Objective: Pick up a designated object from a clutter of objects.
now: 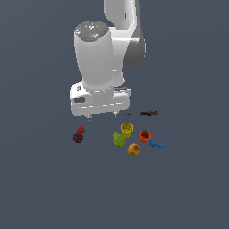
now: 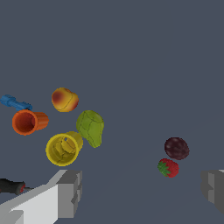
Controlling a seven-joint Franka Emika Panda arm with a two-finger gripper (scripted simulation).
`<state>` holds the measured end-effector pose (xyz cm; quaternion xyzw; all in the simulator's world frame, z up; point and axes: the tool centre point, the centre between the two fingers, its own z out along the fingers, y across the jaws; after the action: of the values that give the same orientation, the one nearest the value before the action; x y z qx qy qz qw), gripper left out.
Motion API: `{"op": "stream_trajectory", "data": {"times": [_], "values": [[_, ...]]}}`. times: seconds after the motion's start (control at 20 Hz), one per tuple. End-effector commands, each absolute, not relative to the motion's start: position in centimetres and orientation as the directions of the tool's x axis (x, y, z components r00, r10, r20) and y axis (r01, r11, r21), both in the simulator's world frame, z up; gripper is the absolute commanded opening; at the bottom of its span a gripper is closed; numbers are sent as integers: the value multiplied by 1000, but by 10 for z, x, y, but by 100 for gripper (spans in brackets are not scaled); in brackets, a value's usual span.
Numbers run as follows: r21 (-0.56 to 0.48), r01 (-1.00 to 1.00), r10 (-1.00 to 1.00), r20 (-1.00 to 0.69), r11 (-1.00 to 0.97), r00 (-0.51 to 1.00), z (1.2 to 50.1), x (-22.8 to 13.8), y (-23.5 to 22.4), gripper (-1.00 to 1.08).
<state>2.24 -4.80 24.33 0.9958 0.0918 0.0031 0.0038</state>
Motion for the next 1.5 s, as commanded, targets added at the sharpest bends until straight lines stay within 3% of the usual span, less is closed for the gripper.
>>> {"op": "stream_trajectory", "data": {"times": [0.0, 0.8, 1.45], "values": [[13, 222, 223, 2, -975, 975, 227, 25, -65, 100], [9, 472, 472, -8, -882, 882, 119, 16, -167, 100], [0, 555, 555, 0, -832, 832, 79, 4, -199, 100]]}}
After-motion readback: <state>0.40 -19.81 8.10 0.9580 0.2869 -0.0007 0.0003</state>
